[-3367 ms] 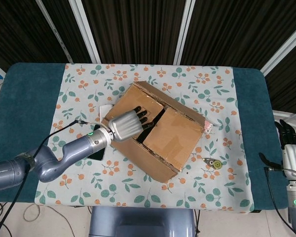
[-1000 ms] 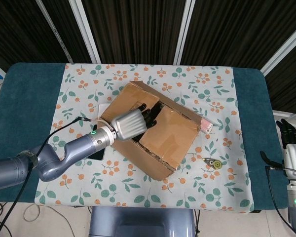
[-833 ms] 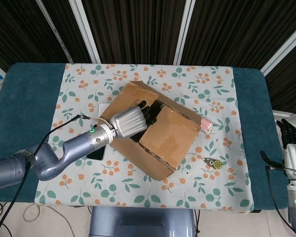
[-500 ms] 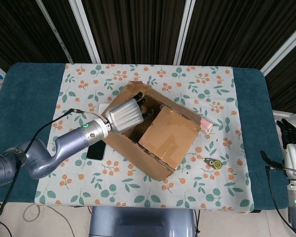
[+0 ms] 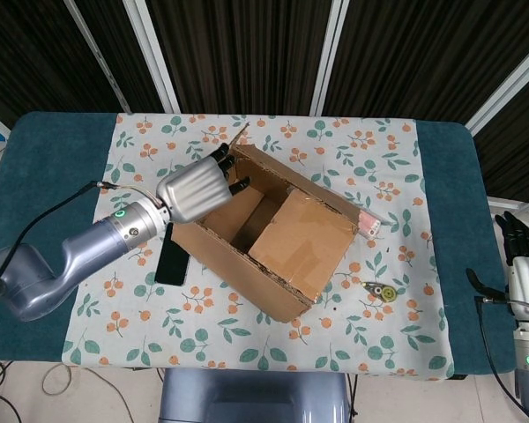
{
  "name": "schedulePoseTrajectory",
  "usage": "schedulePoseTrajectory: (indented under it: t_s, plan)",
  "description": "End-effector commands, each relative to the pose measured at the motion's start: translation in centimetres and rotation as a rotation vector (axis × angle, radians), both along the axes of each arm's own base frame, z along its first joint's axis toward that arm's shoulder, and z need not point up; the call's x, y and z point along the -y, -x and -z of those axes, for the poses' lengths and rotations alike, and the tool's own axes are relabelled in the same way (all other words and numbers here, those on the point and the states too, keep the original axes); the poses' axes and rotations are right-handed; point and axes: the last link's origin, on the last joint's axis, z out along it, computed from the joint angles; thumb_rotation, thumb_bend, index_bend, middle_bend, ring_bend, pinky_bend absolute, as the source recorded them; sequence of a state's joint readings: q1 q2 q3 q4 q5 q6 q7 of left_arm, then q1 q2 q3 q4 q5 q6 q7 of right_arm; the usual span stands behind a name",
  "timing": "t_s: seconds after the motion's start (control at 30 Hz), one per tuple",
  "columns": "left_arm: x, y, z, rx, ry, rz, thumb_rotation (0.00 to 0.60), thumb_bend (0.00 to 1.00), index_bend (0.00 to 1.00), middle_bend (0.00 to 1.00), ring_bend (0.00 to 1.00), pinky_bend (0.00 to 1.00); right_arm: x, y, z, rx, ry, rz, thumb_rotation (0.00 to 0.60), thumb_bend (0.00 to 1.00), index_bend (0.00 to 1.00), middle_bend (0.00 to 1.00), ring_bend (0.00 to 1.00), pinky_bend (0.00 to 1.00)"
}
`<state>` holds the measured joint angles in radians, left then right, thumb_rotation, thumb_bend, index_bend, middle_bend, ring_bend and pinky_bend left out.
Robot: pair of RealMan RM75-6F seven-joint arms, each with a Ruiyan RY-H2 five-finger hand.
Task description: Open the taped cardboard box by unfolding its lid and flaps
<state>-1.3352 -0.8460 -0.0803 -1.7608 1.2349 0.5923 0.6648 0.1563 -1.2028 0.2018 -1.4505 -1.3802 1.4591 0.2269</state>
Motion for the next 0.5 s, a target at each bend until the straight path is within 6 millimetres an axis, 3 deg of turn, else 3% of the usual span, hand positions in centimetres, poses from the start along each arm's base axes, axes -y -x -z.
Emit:
schedulePoseTrajectory:
  t_s: [0.03,0.5]
  plan:
    - [-0.1,1.4,-0.8,-0.015,-0.018,-0.028,0.600,0.63,0.13,0.52,0.19,0.20,0.0,0.0,0.0,0.000,0.000,0.000,0.600,0.33,0.00,0.00,0.00,0.22]
    - [-1.0,8.6,-3.0,-0.040,-0.091,-0.189,0.600,0.63,0.13,0.51,0.19,0.20,-0.1,0.0,-0.1,0.001,0.001,0.001,0.600,0.33,0.01,0.00,0.00,0.22]
